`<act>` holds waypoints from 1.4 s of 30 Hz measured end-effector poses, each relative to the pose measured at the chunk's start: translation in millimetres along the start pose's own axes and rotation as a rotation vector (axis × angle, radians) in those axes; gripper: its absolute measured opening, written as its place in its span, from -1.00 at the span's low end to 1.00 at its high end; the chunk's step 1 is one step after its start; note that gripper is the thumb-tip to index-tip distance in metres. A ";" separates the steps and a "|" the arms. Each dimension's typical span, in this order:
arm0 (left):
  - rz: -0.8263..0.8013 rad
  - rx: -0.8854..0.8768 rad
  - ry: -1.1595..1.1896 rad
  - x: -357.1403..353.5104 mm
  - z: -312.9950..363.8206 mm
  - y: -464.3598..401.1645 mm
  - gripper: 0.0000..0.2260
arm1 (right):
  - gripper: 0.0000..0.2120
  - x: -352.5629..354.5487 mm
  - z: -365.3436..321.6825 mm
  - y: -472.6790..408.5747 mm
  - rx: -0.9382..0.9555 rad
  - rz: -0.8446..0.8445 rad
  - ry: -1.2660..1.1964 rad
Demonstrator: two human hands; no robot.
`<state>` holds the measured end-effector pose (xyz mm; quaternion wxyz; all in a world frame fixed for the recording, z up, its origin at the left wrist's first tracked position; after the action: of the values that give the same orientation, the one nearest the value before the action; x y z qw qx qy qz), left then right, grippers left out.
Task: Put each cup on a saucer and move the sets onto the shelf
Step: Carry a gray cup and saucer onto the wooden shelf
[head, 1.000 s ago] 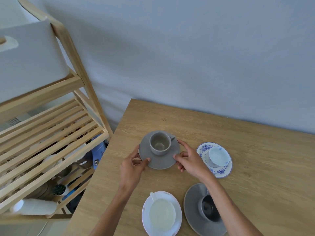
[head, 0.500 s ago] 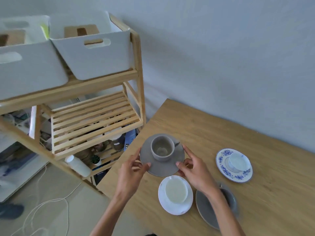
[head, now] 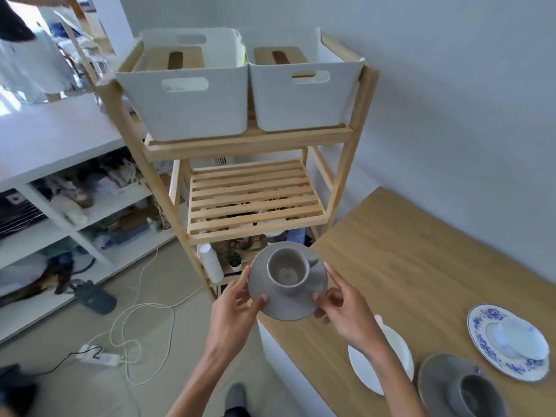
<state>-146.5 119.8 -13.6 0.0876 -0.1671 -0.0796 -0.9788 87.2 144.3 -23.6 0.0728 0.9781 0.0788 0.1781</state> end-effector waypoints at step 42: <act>0.077 -0.058 -0.656 66.0 -128.5 -394.0 -0.56 | -0.44 -177.1 -7.6 -435.4 0.031 -0.244 0.381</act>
<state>-326.1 469.5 -160.7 0.0893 -0.4786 -0.0693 -0.8707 -135.0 538.6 -150.5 0.0625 0.9110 0.2118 0.3483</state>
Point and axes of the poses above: each hand's wrist, its own y-axis away from the middle knuckle, its own x-axis out of the back of the hand, z = x × y, the point moved 8 cm from there along -y, towards the middle knuckle, and after that the axes turned 3 degrees about x, right-handed, at the moved point
